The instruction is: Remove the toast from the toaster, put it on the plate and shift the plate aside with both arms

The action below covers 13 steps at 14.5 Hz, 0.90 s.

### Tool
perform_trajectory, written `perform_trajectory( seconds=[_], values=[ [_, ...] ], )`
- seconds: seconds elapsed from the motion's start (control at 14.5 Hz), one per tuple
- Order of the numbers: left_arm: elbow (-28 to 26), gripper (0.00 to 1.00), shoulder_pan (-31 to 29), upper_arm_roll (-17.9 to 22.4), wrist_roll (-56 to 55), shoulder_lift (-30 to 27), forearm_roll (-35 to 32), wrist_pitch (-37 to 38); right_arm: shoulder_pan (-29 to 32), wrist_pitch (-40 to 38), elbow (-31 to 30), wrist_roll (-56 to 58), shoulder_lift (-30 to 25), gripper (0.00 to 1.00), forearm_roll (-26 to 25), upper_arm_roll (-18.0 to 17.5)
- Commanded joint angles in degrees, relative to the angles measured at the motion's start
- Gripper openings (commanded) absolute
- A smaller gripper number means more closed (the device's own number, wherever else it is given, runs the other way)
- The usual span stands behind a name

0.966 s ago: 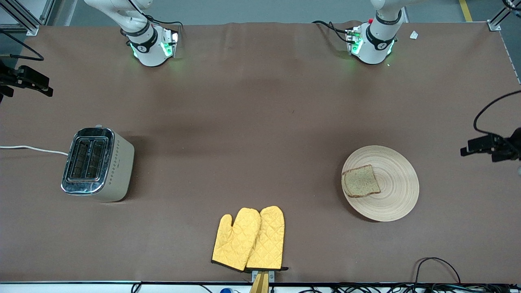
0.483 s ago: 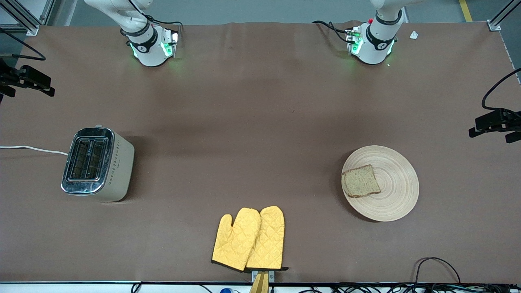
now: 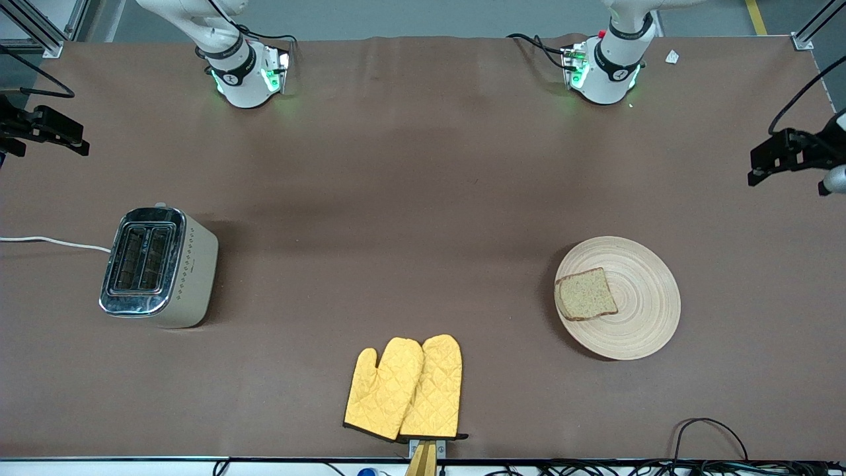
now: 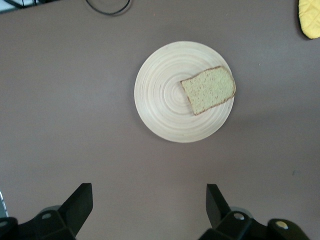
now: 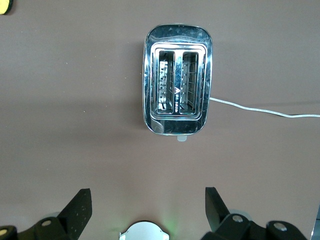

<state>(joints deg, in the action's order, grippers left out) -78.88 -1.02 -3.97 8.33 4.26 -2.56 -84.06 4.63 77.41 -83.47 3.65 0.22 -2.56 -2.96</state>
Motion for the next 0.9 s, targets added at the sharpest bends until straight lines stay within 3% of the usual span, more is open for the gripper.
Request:
perform_trajectory(
  seconds=[0.0, 0.21, 0.83],
  values=[
    [-10.39, 1.00, 1.72, 2.21, -5.58, -8.55, 2.46, -1.10, 0.99, -0.24, -0.82, -0.40, -0.66, 1.00, 4.03, 0.23],
    [-12.61, 1.00, 3.91, 2.21, -8.07, -10.94, 2.91, -0.93, 1.87, -0.68, -0.82, -0.57, -0.66, 1.00, 5.99, 0.23],
    [-12.26, 1.00, 7.34, 2.21, -7.81, -9.71, 2.21, -0.93, 1.70, -0.95, -0.91, -0.48, -0.66, 1.00, 5.90, 0.23]
  ],
)
